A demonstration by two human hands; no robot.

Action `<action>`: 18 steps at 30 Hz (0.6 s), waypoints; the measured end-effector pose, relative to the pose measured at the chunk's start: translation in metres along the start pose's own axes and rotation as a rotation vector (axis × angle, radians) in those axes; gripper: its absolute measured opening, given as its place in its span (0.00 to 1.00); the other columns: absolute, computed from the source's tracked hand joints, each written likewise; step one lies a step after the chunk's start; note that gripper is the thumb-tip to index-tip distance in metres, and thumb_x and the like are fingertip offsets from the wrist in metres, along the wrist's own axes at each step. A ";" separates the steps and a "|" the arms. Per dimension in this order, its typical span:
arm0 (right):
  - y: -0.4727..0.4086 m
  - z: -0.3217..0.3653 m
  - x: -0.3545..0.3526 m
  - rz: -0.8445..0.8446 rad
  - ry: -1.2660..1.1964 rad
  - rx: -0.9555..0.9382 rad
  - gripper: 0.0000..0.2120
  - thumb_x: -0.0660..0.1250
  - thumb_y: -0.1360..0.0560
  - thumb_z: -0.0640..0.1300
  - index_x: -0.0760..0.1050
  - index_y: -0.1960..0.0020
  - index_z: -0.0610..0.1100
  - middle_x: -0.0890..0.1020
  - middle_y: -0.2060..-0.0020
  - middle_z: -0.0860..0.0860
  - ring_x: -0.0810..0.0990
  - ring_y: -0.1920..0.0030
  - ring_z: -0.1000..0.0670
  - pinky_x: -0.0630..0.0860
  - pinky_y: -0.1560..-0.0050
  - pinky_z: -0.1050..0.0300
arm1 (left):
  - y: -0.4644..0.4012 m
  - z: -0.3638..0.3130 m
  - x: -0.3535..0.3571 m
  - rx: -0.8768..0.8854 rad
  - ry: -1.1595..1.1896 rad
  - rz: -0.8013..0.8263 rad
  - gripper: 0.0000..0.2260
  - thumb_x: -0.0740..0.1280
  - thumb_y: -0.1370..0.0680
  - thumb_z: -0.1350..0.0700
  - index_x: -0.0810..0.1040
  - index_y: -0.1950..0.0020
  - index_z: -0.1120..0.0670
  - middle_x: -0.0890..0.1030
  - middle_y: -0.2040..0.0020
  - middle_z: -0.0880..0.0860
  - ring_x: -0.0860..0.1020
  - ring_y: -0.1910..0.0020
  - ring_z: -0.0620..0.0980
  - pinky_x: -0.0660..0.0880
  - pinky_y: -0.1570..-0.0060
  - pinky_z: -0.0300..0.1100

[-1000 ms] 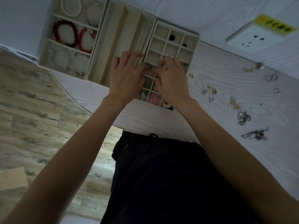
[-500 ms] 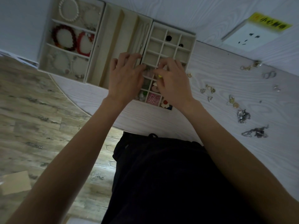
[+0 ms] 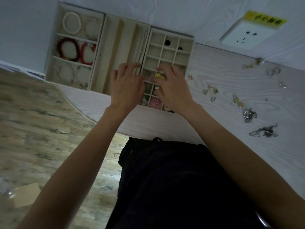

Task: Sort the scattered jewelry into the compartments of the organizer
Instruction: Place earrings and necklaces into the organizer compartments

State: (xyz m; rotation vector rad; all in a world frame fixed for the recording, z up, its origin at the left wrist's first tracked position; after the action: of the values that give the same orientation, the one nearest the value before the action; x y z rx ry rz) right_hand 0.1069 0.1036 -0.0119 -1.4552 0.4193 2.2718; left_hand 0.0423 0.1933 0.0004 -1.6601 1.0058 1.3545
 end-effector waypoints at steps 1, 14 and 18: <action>0.003 -0.001 -0.006 -0.022 -0.013 0.003 0.14 0.64 0.31 0.40 0.80 0.47 0.42 0.78 0.45 0.43 0.72 0.44 0.41 0.70 0.47 0.47 | 0.000 -0.001 -0.004 0.004 0.016 -0.034 0.09 0.65 0.26 0.56 0.82 0.50 0.52 0.77 0.41 0.52 0.69 0.42 0.55 0.63 0.49 0.48; 0.139 -0.161 -0.036 -0.077 -0.096 0.665 0.15 0.65 0.25 0.43 0.75 0.38 0.46 0.72 0.41 0.42 0.70 0.43 0.41 0.69 0.44 0.49 | -0.010 -0.161 0.032 0.327 0.270 0.085 0.14 0.67 0.30 0.52 0.80 0.46 0.54 0.82 0.52 0.54 0.78 0.50 0.57 0.68 0.49 0.48; 0.149 -0.162 -0.031 -0.106 -0.156 0.650 0.16 0.66 0.27 0.40 0.75 0.39 0.43 0.73 0.45 0.41 0.75 0.50 0.39 0.73 0.50 0.49 | -0.027 -0.196 0.055 0.361 0.078 0.229 0.14 0.63 0.24 0.51 0.75 0.40 0.54 0.78 0.44 0.54 0.73 0.43 0.57 0.63 0.44 0.47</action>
State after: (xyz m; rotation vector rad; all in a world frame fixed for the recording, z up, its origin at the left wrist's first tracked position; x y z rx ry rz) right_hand 0.1734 -0.1058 -0.0449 -0.9367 0.9023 1.8856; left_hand 0.1510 0.0206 -0.0218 -1.3658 1.4285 1.1704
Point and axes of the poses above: each hand's wrist, its own y-axis away from the middle knuckle, its own x-axis out of the palm, z = x × y, the point moved 9 cm from there along -y, towards the middle knuckle
